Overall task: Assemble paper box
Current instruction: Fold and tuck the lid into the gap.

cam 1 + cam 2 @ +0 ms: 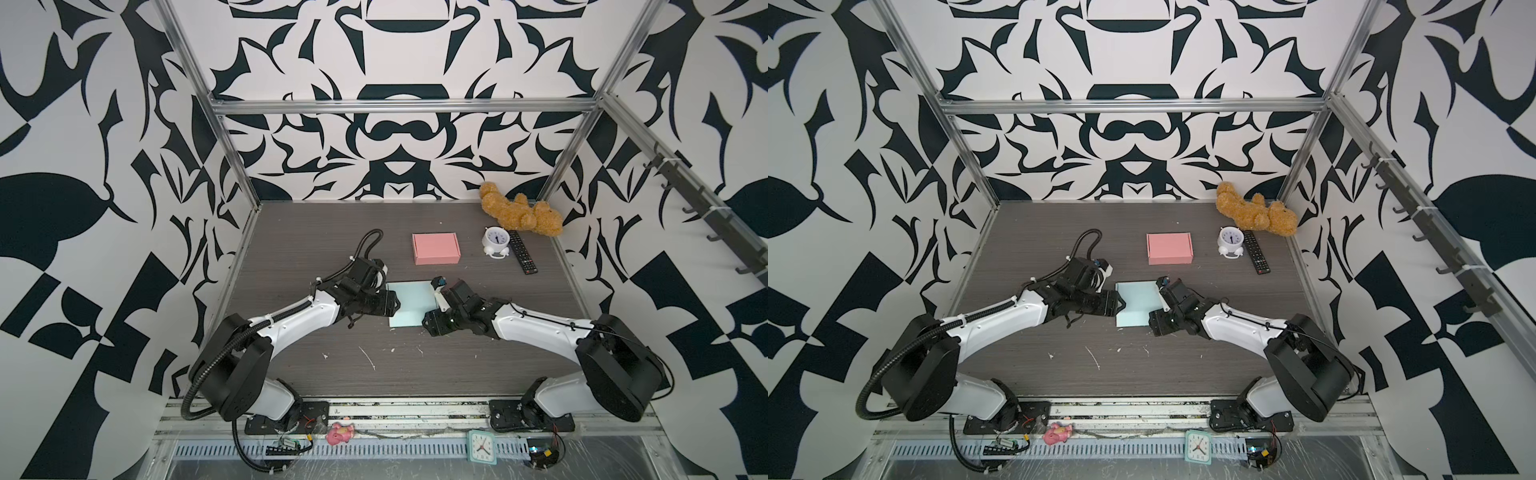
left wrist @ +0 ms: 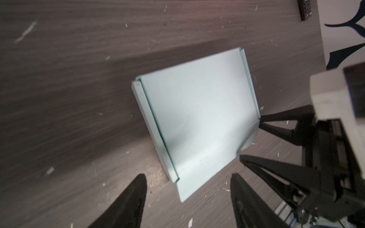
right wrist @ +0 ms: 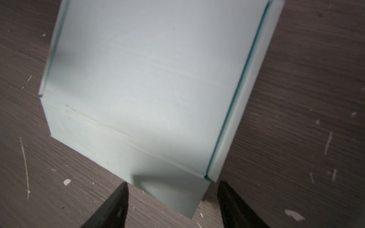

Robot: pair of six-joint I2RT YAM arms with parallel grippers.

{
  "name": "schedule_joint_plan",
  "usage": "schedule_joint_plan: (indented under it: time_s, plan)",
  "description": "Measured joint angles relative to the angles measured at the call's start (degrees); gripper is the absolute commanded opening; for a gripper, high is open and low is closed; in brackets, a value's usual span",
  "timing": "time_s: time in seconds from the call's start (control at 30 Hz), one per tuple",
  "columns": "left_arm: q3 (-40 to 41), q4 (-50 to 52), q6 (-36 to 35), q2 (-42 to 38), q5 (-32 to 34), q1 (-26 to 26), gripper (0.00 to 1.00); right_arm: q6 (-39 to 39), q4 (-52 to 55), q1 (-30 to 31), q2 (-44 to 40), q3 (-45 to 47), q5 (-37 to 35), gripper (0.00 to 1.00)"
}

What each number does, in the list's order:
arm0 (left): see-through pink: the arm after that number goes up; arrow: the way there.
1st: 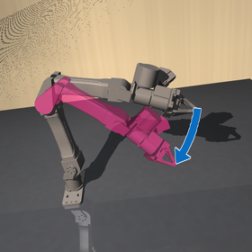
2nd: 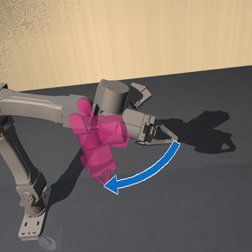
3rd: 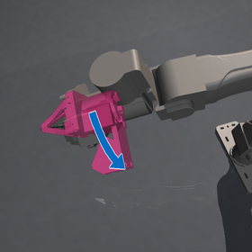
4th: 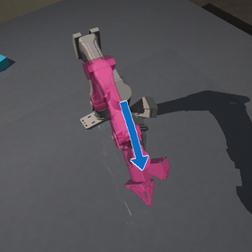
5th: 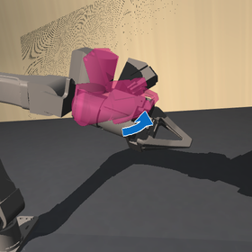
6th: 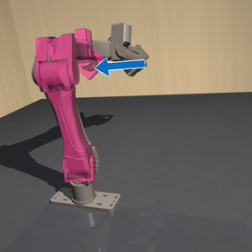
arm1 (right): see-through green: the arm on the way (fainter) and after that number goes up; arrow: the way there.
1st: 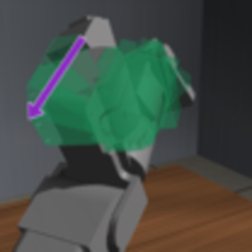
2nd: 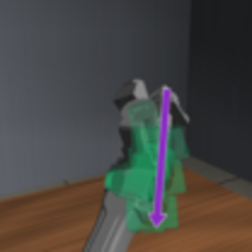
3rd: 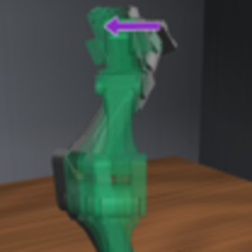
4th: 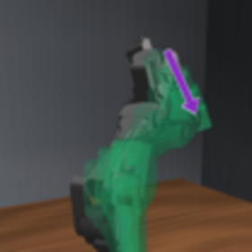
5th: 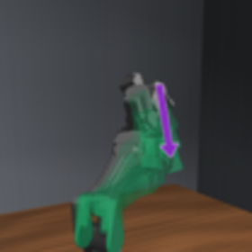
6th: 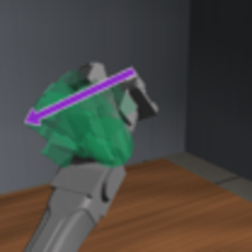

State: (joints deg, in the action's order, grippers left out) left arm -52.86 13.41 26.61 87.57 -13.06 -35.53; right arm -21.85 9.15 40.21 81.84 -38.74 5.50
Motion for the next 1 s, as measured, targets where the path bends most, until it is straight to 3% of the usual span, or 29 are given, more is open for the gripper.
schedule_joint_plan:
  time_s: [0.17, 0.47, 1.0]
  plan:
    - [-8.02, 0.68, -3.32, 8.79, -3.50, 3.85, 0.71, 0.37, -0.04, 0.00, 1.09, -0.48, -0.20, 0.74]
    - [-22.77, 3.63, -7.48, 22.53, -8.31, 5.51, 0.71, 1.01, -0.31, -0.94, 2.51, -0.72, 0.04, 0.74]
    - [-21.14, 5.09, -8.87, 25.14, -12.92, 5.51, 0.67, 2.05, -0.96, -3.10, 3.89, -1.66, 0.52, 0.74]
